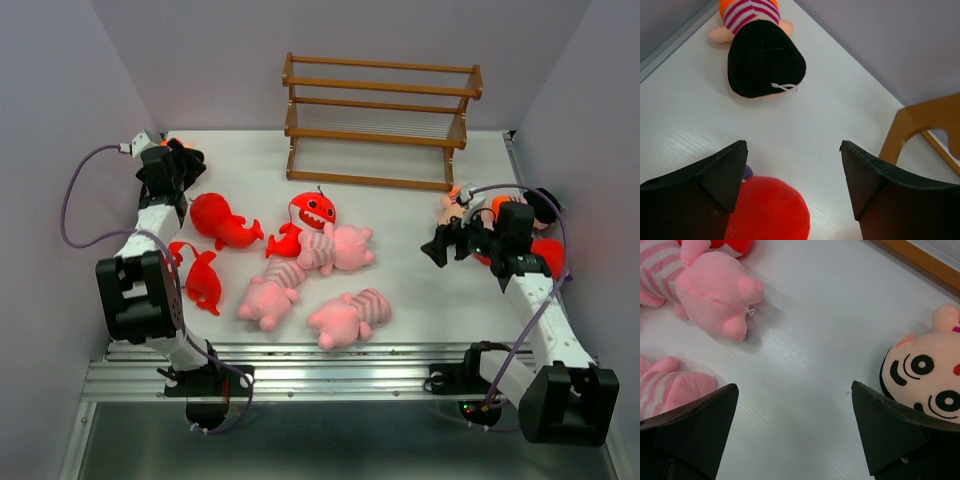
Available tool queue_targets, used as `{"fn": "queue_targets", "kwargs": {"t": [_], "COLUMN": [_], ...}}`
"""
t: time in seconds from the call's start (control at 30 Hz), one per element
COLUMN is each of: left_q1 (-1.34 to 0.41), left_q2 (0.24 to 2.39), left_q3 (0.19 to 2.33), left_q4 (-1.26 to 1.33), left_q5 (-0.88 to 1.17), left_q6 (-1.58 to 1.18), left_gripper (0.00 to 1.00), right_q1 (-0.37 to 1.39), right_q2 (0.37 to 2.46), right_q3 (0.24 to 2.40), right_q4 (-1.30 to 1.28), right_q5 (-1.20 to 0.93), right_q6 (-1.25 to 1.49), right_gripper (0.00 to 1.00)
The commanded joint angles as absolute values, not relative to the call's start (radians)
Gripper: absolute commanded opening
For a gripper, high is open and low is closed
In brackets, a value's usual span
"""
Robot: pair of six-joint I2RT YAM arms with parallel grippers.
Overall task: Place and organize the stuffed toys onto the shelf
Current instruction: Grab a stuffed toy with the left arm
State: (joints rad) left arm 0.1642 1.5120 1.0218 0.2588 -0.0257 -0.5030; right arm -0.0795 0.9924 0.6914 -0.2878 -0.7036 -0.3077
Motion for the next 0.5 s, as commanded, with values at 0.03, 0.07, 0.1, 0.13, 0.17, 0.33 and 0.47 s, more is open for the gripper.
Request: {"fn": "queue_targets", "kwargs": {"t": [0.03, 0.07, 0.1, 0.13, 0.17, 0.33, 0.47], "left_q1": [0.166, 0.167, 0.167, 0.164, 0.161, 0.138, 0.135], "left_q2": [1.716, 1.747, 1.796, 1.816, 1.834, 1.951, 2.037], "left_q3": [1.282, 1.313, 1.340, 1.385, 1.405, 1.550, 1.644], "left_q4": [0.203, 0.193, 0.186, 0.181, 0.179, 0.172, 0.137], "left_q5": [-0.143, -0.144, -0.149, -0.153, -0.161, -0.274, -0.327], "left_q6": [-0.568, -0.568, -0.584, -0.591, -0.594, -0.562, -0.563], "left_gripper": [0.81, 0.80, 0.80, 0.79, 0.78, 0.78, 0.78], "right_q1": [-0.061, -0.061, -0.049, -0.049, -0.040, -0.003, 0.017], "right_q2": [0.976, 0.976, 0.980, 0.983, 0.986, 1.011, 1.028], "right_q3": [0.732, 0.732, 0.733, 0.733, 0.735, 0.736, 0.739], "right_q4": [-0.279, -0.279, -0.279, -0.279, -0.279, -0.279, -0.279], "right_q5": [-0.677, -0.672, -0.667, -0.663, -0.658, -0.609, -0.580], "right_q6": [-0.324, -0.324, -0.324, -0.324, -0.328, -0.341, -0.350], "right_gripper": [1.00, 1.00, 1.00, 1.00, 1.00, 1.00, 1.00]}}
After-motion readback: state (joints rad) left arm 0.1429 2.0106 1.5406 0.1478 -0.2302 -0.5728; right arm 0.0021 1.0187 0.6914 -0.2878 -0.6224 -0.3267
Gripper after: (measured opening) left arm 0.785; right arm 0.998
